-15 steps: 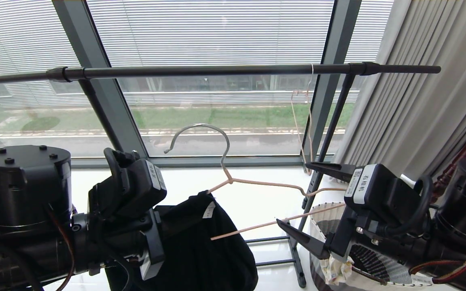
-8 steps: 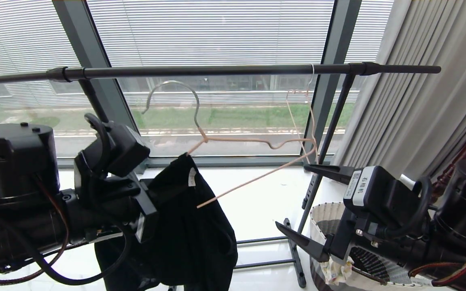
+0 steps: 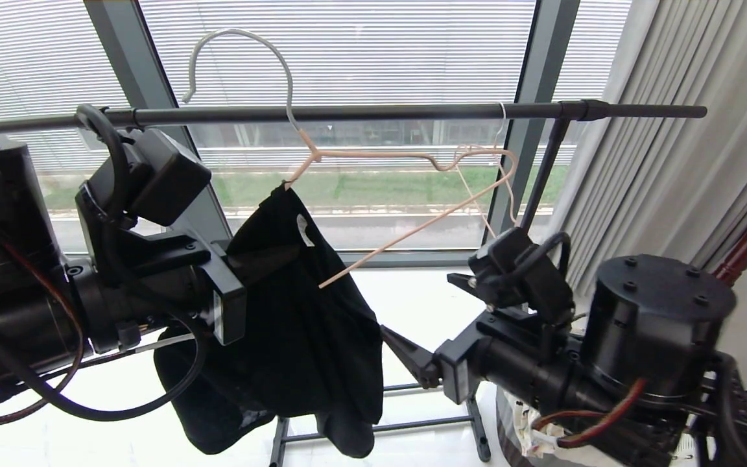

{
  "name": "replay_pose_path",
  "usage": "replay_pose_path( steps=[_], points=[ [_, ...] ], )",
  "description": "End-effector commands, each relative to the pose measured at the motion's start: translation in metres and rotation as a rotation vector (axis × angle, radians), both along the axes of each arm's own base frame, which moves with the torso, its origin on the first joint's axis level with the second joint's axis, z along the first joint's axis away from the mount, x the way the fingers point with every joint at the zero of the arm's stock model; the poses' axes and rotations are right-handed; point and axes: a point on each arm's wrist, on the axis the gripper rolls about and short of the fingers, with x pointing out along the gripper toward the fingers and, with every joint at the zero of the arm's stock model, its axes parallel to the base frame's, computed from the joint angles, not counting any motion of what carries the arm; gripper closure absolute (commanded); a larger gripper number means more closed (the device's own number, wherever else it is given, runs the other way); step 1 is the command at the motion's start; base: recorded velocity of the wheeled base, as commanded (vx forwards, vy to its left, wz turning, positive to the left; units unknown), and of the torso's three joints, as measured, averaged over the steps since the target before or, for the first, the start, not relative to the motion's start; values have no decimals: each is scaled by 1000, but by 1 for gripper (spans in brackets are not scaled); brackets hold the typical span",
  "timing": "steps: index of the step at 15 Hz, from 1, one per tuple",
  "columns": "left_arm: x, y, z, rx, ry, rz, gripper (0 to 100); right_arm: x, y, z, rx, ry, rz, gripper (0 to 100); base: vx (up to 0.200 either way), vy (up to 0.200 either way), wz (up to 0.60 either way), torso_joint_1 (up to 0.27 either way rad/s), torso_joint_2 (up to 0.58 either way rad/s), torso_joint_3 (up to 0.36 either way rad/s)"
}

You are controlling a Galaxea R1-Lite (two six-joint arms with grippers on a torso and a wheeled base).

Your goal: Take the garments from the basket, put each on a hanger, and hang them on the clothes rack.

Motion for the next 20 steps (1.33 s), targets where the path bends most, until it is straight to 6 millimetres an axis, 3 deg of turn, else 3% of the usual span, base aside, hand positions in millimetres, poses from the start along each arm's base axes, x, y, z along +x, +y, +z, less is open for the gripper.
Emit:
replay_pose_path(
  steps=[1,10,17,20],
  points=[
    [-3,-1,2,-5,-9,-11,100,13,33,-20,-18,42,-24,0,0,0,0,0,0,0],
    [-8,0,7,-14,-30,-19,100,16,39,-42,-79,66,-93,0,0,0,0,0,0,0],
    [-7,0,5,-3,-28,27,100,3,14,-24,-45,52,-92,0,0,0,0,0,0,0],
    [-12,-7,7,-7,-35,-10,100,4,16,-28,-57,56,-89,0,0,0,0,0,0,0]
  ],
)
